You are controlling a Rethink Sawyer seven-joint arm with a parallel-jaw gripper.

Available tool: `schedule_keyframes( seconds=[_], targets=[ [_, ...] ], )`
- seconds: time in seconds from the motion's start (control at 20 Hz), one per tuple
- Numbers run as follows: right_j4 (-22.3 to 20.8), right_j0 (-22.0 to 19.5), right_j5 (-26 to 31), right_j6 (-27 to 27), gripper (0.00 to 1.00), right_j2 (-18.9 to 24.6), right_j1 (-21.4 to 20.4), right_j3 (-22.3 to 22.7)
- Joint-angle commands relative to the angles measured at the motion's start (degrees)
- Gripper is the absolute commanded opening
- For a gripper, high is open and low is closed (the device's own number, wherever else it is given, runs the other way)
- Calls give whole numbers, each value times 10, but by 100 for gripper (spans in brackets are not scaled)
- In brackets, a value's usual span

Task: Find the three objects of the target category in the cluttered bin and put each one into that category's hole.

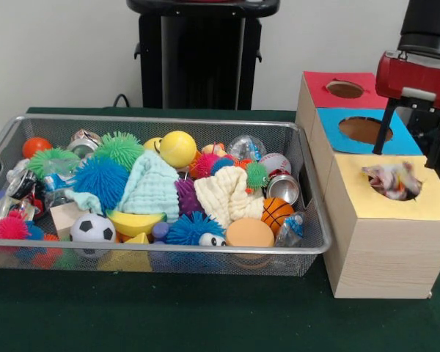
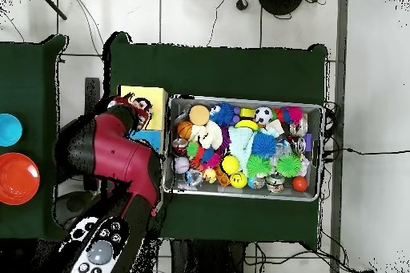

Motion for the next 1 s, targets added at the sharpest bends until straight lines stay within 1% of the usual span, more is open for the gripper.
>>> schedule_keyframes(
  seconds=[0.05, 0.4, 0.5, 0.75, 0.9, 0.95, 1.0],
  targets=[
    [4, -19, 32, 126, 100, 79, -6, 33],
    [-1, -23, 19, 119, 100, 96, -18, 48],
    [-2, -20, 20, 119, 100, 93, -17, 48],
    [-11, -25, 11, 109, 100, 100, -29, 68],
    [-22, -36, -5, 94, 100, 111, -41, 84],
    [-28, -40, -18, 89, 100, 115, -44, 89],
    [-34, -47, -35, 86, 0, 124, -49, 98]
  ],
)
